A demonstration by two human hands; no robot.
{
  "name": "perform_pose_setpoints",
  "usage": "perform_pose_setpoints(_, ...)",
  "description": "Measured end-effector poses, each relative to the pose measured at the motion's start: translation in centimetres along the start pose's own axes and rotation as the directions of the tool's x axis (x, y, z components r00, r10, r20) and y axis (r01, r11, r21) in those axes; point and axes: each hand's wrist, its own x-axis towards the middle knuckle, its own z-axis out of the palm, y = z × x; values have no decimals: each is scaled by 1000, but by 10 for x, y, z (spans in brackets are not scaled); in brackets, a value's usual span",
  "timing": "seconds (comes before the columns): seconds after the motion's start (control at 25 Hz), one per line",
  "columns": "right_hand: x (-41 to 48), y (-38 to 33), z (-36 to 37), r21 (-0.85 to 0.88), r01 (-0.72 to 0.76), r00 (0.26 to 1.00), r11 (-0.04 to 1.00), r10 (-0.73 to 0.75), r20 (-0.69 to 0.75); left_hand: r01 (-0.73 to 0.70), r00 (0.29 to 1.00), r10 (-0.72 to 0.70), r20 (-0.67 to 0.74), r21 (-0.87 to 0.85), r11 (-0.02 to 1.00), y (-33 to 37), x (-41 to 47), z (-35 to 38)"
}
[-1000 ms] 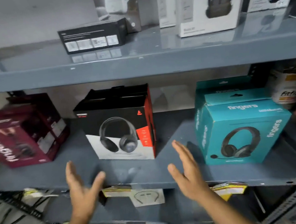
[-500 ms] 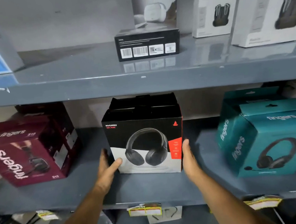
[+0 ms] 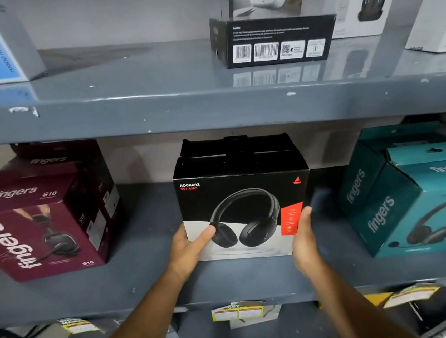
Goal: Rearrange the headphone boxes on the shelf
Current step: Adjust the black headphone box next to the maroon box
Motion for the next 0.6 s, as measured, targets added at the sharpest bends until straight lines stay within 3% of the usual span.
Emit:
perform_pose_setpoints(0.24,-14,3,-15,-36,-21,1000,999,21,-9,4,999,-2,-45,60,998,-2,-25,3)
perform_pose_setpoints(0.4,-20,0,-15,-25,-11,998,1000,13,56,24,1000,-24,2,108,994,14,-33,3)
perform_pose_setpoints(0.48,-31,3,-20,-93,230,965,969,-239,-105,-16,1000,16,3,108,994,17,-47,1)
perform_pose_setpoints(0.56,-66,10,-17,-171,567,782,806,-592,-197,-151,979,159,-127,66,986,10,-74,-21)
perform_pose_setpoints(0.6,-93,19,-8,-164,637,740,754,-657,-145,-249,943,262,-204,89,964,6,-90,-41)
